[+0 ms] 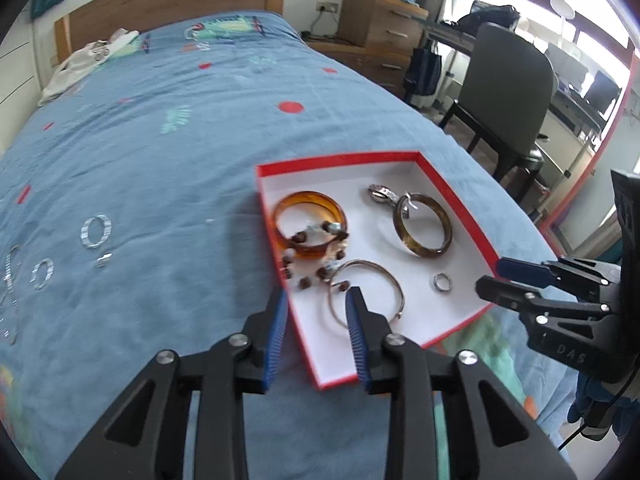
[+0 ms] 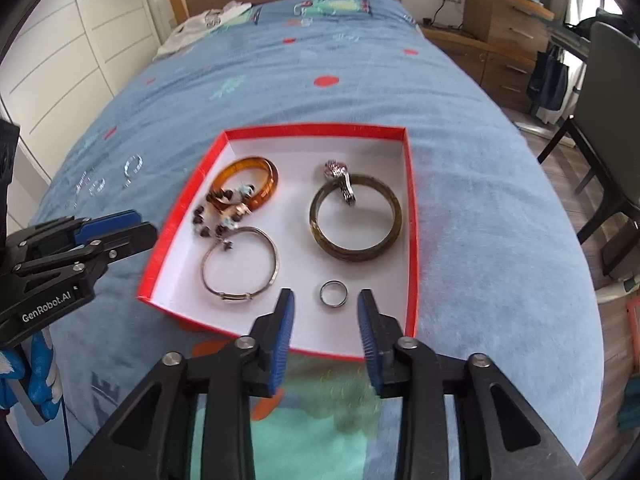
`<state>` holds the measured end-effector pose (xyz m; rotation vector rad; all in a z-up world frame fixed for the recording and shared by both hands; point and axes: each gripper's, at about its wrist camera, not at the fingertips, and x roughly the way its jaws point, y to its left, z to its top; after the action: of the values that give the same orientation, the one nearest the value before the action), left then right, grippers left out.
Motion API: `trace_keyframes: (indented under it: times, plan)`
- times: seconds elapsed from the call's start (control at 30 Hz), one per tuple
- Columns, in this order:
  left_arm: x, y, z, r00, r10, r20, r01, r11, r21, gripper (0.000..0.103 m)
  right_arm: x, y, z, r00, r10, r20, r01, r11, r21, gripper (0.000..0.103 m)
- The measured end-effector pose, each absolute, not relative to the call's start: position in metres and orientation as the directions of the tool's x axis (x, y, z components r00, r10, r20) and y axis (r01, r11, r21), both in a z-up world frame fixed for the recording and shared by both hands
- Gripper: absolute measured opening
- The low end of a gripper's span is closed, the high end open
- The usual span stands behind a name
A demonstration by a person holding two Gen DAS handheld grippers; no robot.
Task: Organize jewelry
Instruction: 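Carry the ring and silver bangle into the red box and open both tools, then lift both tools out of the box and move back toward the jewelry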
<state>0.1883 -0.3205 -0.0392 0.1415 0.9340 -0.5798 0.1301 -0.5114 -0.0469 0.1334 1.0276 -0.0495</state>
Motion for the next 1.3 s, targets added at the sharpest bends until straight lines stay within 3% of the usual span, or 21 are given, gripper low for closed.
trace_keyframes:
  times: [0.73, 1.0, 1.3]
  plan:
    - [0.109, -0.147, 0.055, 0.664, -0.339, -0.666, 0.365, 0.925, -0.107, 0.044, 0.068, -0.392, 0.048, 0.654, 0.057, -0.754, 0.034, 0.994, 0.104, 0.042]
    - [0.09, -0.099, 0.063, 0.7, -0.304, -0.646, 0.306, 0.945, -0.113, 0.052, 0.046, -0.353, 0.064, 0.687, 0.08, -0.723, 0.001, 0.994, 0.111, 0.044]
    - [0.087, -0.041, 0.05, 0.728, -0.207, -0.654, 0.193, 0.977, -0.094, 0.054, 0.046, -0.319, 0.062, 0.683, 0.125, -0.72, -0.082, 0.992, 0.095, 0.045]
